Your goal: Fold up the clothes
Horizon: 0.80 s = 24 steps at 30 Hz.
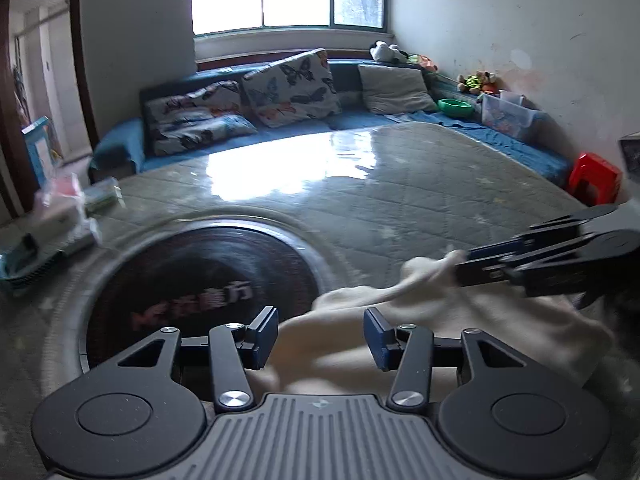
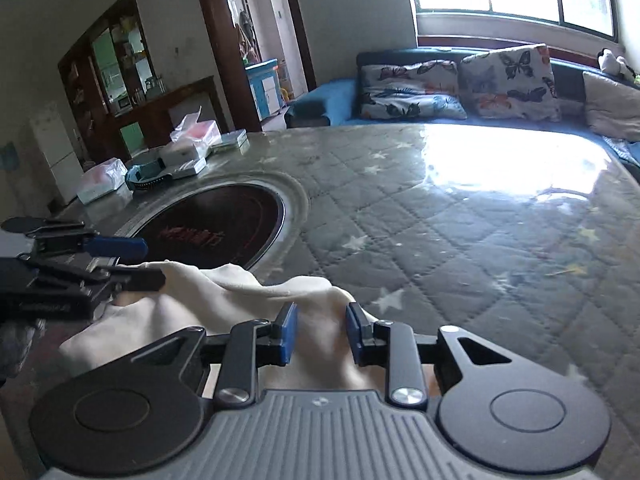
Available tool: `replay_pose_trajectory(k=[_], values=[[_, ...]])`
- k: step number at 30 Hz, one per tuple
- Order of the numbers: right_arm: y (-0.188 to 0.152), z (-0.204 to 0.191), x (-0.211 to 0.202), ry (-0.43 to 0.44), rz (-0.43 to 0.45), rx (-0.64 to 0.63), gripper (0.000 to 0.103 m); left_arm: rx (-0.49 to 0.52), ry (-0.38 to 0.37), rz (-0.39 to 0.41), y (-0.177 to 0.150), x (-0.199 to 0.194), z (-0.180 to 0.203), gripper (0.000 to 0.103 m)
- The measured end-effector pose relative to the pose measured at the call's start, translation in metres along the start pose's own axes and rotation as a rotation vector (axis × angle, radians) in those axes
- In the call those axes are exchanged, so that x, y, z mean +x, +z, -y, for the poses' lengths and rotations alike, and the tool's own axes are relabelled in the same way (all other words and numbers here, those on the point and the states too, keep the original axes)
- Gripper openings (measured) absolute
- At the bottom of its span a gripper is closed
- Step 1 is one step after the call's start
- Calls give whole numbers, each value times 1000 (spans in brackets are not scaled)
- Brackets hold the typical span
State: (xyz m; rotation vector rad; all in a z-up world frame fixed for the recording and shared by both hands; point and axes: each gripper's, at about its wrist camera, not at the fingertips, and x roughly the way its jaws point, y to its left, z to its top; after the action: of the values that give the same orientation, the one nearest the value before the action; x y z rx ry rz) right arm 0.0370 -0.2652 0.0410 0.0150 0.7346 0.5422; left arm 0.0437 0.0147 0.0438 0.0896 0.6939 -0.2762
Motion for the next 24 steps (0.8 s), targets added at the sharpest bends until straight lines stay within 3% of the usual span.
replay_pose_trajectory(k=[5,8,13,19,24], values=[[-1,-3,18,-65,-4,-9,27,-29,-32,-28,7,19,11,43],[-1,-4,19,-91,-3,-26,33,-31,-25,-47,7,29,14,40],[4,-10,15,-87,23,-22,33,-33,-11,-62,6,39,15,41],[8,-31,32,-115,-7,-147,33,-40,-1,-61,5,40,17,42],[10,-32,34,-129,-8,-137,34,-39,0,-63,7,40,19,43]])
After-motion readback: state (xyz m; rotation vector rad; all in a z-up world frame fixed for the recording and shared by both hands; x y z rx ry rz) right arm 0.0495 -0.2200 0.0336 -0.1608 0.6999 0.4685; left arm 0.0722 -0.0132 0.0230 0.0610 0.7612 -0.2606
